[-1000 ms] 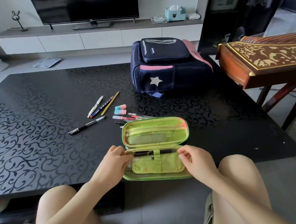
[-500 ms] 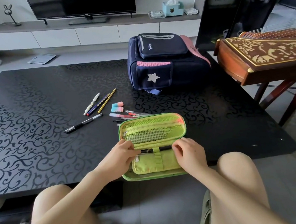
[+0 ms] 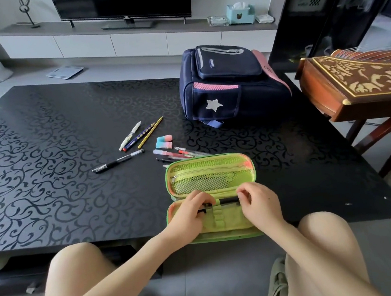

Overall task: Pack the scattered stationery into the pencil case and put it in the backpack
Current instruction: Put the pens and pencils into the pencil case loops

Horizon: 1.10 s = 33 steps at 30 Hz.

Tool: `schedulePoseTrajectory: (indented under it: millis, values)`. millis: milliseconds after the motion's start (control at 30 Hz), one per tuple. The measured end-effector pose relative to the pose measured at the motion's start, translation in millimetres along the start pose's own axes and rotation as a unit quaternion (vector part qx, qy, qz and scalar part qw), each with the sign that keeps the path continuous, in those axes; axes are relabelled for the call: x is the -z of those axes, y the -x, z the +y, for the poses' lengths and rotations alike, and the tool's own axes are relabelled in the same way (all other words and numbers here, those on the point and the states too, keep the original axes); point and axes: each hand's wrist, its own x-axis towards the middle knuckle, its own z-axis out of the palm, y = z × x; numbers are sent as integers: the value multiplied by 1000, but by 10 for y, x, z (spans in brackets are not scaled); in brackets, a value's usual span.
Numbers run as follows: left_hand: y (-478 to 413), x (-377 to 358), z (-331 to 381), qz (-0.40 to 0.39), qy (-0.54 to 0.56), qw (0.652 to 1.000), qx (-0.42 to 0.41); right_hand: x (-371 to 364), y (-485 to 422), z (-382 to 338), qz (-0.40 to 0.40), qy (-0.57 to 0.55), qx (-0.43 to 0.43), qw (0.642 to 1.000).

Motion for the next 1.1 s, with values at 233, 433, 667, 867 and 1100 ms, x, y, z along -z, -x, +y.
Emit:
schedulePoseTrajectory:
  millis: [233, 433, 667, 867, 1100]
  values:
    - [-148, 528, -213, 177, 32, 982, 55, -12, -954, -374, -24, 46, 2, 999]
    - [-106, 830, -426, 259, 42, 959, 110, -395, -1770, -386, -230, 169, -102, 953]
    - [-49, 913, -639, 264, 51, 954, 133, -493, -1943, -366, -306, 207, -83, 926]
    - [-58, 921, -596, 255, -6, 962, 100, -364, -1920, -468, -285, 241, -21, 927]
    - [-5, 908, -343, 266, -206, 939, -78, 216, -1062, -800, -244, -32, 43, 968]
